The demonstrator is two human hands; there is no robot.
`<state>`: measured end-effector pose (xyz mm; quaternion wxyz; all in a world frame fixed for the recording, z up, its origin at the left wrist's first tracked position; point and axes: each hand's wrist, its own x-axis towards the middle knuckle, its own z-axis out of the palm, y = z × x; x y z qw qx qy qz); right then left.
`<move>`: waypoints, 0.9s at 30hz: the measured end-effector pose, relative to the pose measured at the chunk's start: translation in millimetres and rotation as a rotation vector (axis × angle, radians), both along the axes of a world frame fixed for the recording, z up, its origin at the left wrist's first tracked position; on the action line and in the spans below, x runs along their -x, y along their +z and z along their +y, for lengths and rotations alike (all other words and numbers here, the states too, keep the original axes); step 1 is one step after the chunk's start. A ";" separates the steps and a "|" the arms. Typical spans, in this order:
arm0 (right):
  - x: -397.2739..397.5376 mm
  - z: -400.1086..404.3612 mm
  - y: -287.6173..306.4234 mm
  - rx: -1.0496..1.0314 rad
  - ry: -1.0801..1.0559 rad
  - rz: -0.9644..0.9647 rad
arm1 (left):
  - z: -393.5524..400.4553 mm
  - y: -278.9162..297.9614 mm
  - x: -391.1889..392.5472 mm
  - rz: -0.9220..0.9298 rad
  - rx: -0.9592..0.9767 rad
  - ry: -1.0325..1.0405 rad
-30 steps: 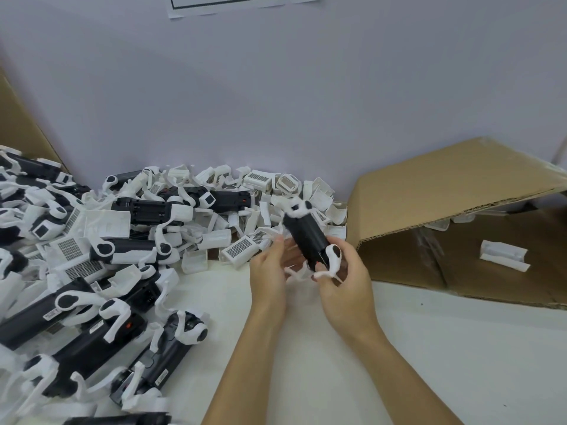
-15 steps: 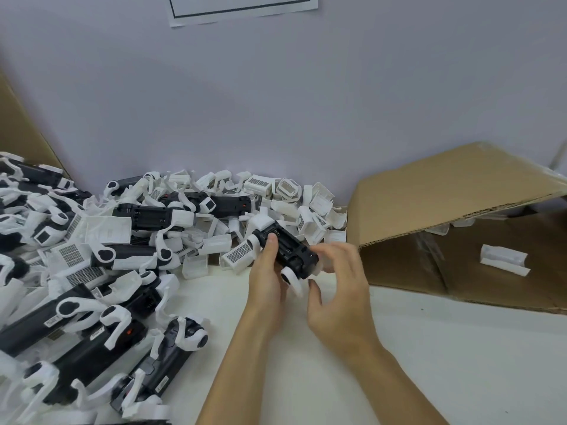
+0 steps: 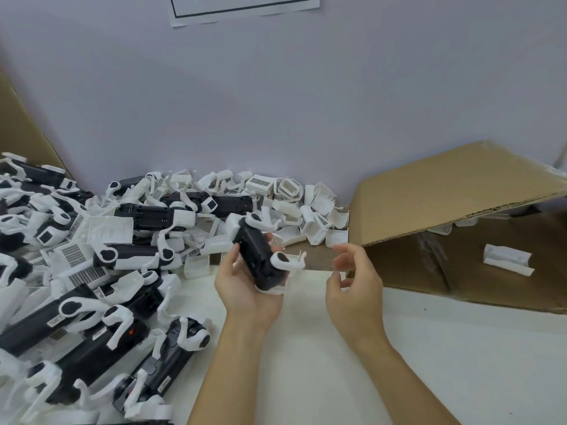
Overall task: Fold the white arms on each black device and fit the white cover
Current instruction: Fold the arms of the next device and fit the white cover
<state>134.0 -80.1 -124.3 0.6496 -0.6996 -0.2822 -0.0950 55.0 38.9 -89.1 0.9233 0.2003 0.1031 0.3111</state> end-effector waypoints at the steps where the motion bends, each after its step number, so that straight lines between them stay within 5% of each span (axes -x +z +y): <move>1: -0.4 0.3 -0.3 0.004 0.002 0.006 | 2.1 -1.5 2.0 -0.018 0.019 0.010; 7: -0.9 1.2 -1.0 0.009 0.016 0.011 | 8.5 -8.6 3.9 -0.106 0.092 0.011; 23: 3.2 -2.3 -2.4 0.452 0.208 -0.110 | -17.6 -10.7 11.6 0.422 -0.257 0.289; 27: 3.0 -1.9 -2.9 0.447 0.194 -0.113 | -13.5 -17.2 28.0 0.427 -0.226 0.284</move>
